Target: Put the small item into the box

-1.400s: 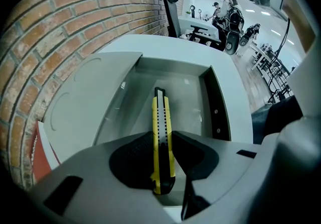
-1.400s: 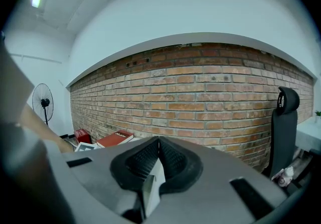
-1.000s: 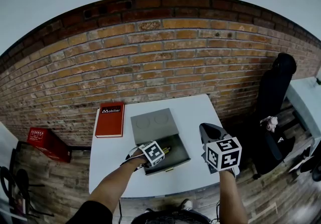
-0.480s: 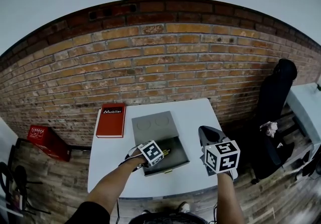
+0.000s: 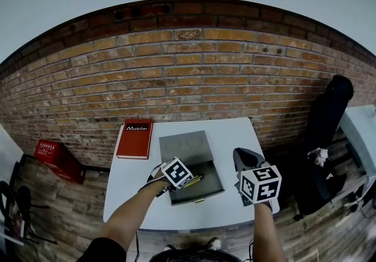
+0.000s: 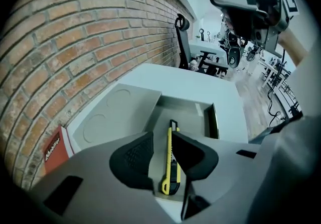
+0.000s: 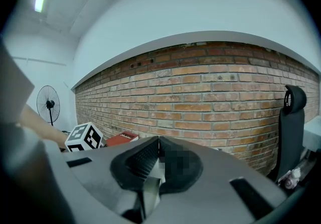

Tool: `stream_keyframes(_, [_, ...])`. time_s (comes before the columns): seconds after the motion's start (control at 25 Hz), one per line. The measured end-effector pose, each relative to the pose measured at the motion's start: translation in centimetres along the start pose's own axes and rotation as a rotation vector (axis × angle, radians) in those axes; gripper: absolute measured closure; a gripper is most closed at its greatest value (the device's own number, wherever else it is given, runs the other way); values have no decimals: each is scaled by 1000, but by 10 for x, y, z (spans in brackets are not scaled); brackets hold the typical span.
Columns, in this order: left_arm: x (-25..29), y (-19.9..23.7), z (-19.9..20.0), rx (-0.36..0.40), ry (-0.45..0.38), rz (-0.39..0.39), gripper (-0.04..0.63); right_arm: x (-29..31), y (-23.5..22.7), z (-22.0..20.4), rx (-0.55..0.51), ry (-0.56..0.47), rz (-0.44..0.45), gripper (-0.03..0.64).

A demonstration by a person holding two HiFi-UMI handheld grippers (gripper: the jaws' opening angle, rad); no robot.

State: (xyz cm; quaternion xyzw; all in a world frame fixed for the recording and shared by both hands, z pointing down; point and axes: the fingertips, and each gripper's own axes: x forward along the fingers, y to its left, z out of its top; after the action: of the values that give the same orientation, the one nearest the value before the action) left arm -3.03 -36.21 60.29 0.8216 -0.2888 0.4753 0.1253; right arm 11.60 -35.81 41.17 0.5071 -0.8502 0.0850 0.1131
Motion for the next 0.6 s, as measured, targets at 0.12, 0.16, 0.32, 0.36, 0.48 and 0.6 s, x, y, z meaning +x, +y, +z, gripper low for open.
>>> stream_keyframes(0.12, [-13, 6, 10, -33, -52, 21, 472, 4, 5, 4, -2, -9, 13, 597])
stream_keyframes(0.16, [-17, 7, 14, -43, -70, 25, 474, 5, 7, 5, -3, -10, 17, 597])
stream_keyframes(0.32, [-38, 18, 29, -72, -148, 70, 481, 10, 12, 8, -5, -16, 36, 597])
stream_keyframes(0.36, [-44, 20, 32, -79, -163, 81, 483, 11, 13, 9, -5, -18, 40, 597])
stream_keyframes(0.48, [-58, 26, 37, -100, -204, 110, 489, 13, 16, 13, -5, -27, 50, 597])
stream_keyframes(0.6, [-71, 32, 41, -134, -255, 139, 494, 15, 19, 15, -9, -33, 61, 597])
